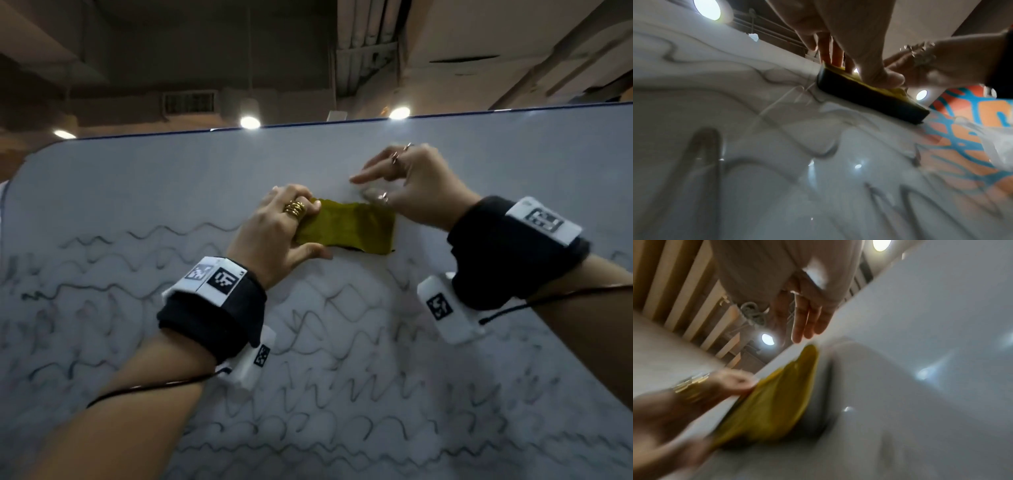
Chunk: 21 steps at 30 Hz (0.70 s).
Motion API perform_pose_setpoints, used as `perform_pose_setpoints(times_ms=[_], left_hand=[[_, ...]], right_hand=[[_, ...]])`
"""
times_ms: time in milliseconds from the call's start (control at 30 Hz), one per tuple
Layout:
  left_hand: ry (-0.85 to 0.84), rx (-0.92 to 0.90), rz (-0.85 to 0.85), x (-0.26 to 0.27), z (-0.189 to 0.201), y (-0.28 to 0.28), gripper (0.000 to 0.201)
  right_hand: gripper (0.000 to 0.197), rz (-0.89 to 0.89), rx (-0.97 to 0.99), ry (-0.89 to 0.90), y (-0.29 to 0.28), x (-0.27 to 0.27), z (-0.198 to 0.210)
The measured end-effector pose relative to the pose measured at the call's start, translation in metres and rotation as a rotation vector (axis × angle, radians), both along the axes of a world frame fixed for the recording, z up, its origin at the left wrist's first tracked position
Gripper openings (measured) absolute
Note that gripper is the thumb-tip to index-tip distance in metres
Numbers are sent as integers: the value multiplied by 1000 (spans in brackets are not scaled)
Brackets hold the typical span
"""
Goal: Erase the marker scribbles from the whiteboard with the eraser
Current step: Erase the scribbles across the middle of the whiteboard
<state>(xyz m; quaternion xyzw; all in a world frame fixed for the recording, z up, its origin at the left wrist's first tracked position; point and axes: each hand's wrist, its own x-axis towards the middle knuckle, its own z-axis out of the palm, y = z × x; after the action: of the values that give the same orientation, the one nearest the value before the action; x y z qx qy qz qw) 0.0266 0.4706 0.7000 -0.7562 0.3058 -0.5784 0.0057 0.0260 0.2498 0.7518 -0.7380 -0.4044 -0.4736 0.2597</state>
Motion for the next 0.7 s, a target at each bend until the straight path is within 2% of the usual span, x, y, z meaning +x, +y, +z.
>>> perform_pose_setpoints(times_ms=[67, 133, 200, 300, 400, 533, 567, 600, 700], left_hand=[[-34, 0, 76, 3, -1, -4, 69], [-57, -3, 111, 8, -4, -7, 61], [-108, -11, 136, 13, -11, -11, 53], [-244, 15, 298, 17, -23, -15, 49], [-317, -50, 401, 19, -29, -12, 47], [-181, -493, 471, 14, -26, -17, 49], [-155, -548, 459, 15, -29, -26, 49], [-162, -541, 435, 16, -34, -37, 48], [-242, -363, 415, 20, -40, -45, 46]], right_hand=[[31, -124, 110, -167, -11, 2, 25], [35, -288, 94, -239, -15, 8, 49], [35, -456, 22, -177, -14, 18, 63], [42, -628, -45, -61, -6, 24, 64], [39, -669, -32, -82, -2, 25, 61], [37, -677, -19, -66, -1, 26, 59], [37, -675, -16, -59, 0, 26, 59], [36, -670, -13, -60, 0, 25, 59], [37, -656, -22, -55, -1, 23, 60]])
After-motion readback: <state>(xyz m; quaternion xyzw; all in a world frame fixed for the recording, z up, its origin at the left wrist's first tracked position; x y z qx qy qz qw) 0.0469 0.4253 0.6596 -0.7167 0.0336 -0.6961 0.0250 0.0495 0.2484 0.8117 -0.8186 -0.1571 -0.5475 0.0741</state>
